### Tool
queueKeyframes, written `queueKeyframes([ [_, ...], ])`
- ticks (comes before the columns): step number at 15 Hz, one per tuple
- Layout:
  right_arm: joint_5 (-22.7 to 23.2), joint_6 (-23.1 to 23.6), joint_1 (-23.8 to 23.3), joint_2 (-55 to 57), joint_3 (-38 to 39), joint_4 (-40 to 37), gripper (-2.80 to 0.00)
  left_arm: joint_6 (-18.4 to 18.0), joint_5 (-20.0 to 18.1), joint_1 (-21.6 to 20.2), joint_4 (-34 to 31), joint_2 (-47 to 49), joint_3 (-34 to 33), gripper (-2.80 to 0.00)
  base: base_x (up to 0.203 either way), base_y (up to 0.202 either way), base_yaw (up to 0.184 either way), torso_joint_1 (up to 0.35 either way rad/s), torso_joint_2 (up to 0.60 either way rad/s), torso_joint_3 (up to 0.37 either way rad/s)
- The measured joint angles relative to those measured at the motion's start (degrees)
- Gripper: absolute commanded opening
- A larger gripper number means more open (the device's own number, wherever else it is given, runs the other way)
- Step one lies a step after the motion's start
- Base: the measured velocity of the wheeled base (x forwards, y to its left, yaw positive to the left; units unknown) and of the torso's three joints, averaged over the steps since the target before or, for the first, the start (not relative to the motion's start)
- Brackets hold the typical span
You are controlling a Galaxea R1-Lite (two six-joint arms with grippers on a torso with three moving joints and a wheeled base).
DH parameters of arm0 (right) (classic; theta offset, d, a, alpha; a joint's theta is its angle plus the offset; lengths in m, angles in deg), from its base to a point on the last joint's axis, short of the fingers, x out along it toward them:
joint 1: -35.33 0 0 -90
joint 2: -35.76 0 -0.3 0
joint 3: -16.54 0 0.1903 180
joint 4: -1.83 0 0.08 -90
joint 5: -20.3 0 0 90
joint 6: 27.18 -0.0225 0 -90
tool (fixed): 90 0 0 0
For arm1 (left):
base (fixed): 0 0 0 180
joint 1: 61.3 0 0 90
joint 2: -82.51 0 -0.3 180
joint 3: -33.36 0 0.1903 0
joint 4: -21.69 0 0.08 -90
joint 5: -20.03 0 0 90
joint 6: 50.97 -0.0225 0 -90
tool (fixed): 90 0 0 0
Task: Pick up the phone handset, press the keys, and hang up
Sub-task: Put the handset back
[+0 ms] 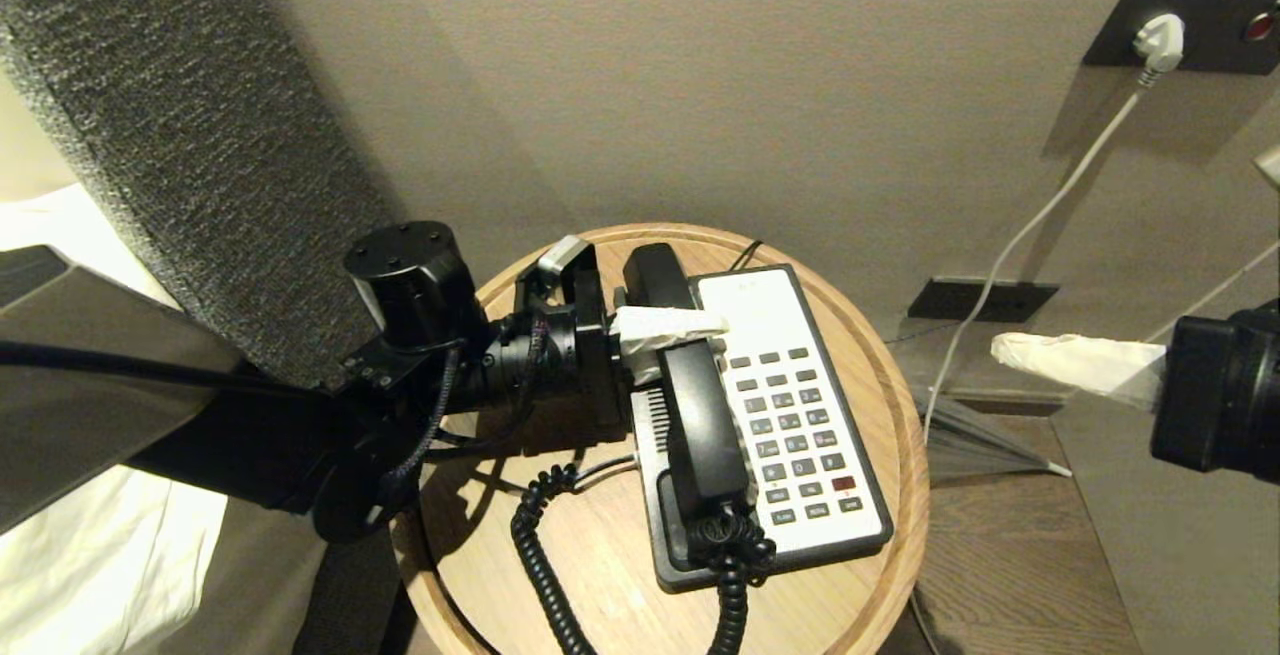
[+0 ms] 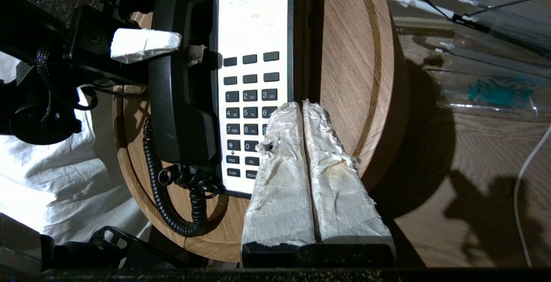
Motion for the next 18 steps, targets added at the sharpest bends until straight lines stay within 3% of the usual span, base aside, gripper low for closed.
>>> queueKeyframes([
  [12,0.0,0.0,0.2,0.0,0.5,0.1,-2.80,0.0,1.1,0.1,3.1,1.1,-0.8,-2.80,0.000,0.000,0.000,0.000,0.00,0.000],
  [13,0.0,0.0,0.2,0.0,0.5,0.1,-2.80,0.0,1.2,0.1,3.1,1.1,-0.8,0.00,0.000,0.000,0.000,0.000,0.00,0.000],
  [18,0.0,0.0,0.3,0.1,0.5,0.1,-2.80,0.0,1.0,-0.1,3.3,1.2,-0.8,0.00,0.000,0.000,0.000,0.000,0.00,0.000],
])
